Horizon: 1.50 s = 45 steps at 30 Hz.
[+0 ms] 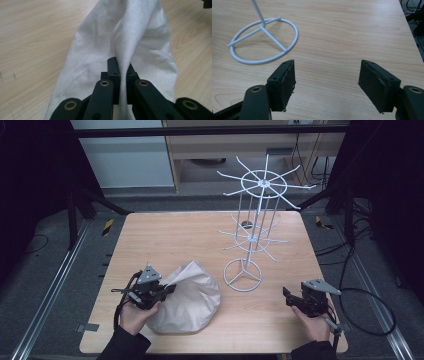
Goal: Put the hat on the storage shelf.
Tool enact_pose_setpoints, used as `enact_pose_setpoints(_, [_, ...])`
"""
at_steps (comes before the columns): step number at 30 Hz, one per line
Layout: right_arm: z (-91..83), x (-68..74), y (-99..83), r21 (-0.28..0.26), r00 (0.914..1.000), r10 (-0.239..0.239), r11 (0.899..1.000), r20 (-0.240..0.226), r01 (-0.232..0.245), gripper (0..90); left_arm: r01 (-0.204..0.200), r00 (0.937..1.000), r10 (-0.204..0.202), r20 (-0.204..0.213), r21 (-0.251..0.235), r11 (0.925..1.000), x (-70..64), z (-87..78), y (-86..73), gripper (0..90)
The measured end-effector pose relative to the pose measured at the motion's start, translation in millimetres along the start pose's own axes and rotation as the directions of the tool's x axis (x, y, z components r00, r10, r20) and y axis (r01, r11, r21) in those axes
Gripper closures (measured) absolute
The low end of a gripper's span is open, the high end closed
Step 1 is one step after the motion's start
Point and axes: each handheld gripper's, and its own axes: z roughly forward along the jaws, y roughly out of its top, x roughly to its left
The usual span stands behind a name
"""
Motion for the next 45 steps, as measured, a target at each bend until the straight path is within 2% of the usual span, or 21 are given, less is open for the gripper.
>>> enact_pose_setpoints(7, [0.2, -0.7, -0.1, -0.006, 1.0000, -0.005, 1.000, 0.002, 0.005, 29.5, -0.006, 0.9999, 0.005, -0.009, -0.070, 0.9976, -0.8, -14.3, 3.7, 88.5])
enact_pose_setpoints(12, [-0.6, -0.9, 0.0, -0.010, 0.9999, -0.010, 1.000, 0.007, 0.010, 29.5, -0.007, 0.9998, 0.004, -0.018, -0.123, 0.9924, -0.8, -24.1, 6.0, 88.5])
enact_pose_setpoints(17, [-0.7, -0.9, 0.0, -0.012, 1.0000, -0.002, 1.000, 0.000, 0.002, 29.5, 0.003, 0.9994, -0.010, -0.032, -0.195, 0.9808, -0.3, -35.9, 8.5, 88.6])
enact_pose_setpoints(20, [-0.1, -1.5, 0.0, -0.017, 0.9999, -0.015, 1.000, 0.004, 0.015, 29.5, 0.008, 0.9991, -0.018, -0.039, -0.242, 0.9701, 0.6, -44.9, 10.4, 88.6])
enact_pose_setpoints(24, [-0.5, -2.4, -0.1, -0.024, 0.9999, -0.013, 1.000, 0.003, 0.013, 29.5, 0.005, 0.9987, -0.019, -0.047, -0.281, 0.9598, 1.6, -53.6, 12.2, 88.5])
enact_pose_setpoints(31, [0.2, -1.5, -0.4, -0.031, 0.9997, -0.026, 0.999, 0.005, 0.026, 28.9, 0.015, 0.9971, -0.041, -0.064, -0.359, 0.9333, 3.0, -64.1, 13.4, 88.5])
enact_pose_setpoints(34, [0.3, -1.6, -0.5, -0.033, 0.9995, -0.031, 0.999, 0.008, 0.031, 28.8, 0.025, 0.9966, -0.054, -0.063, -0.393, 0.9192, 3.7, -68.9, 13.8, 88.5])
enact_pose_setpoints(42, [1.0, -0.2, -0.5, -0.034, 0.9990, -0.043, 0.998, 0.013, 0.044, 28.3, 0.043, 0.9956, -0.078, -0.053, -0.482, 0.8751, 6.3, -81.8, 17.7, 88.5])
enact_pose_setpoints(45, [1.5, -0.3, -1.0, -0.030, 0.9990, -0.043, 0.999, 0.013, 0.044, 28.2, 0.046, 0.9956, -0.082, -0.046, -0.517, 0.8545, 6.4, -88.2, 22.0, 88.5])
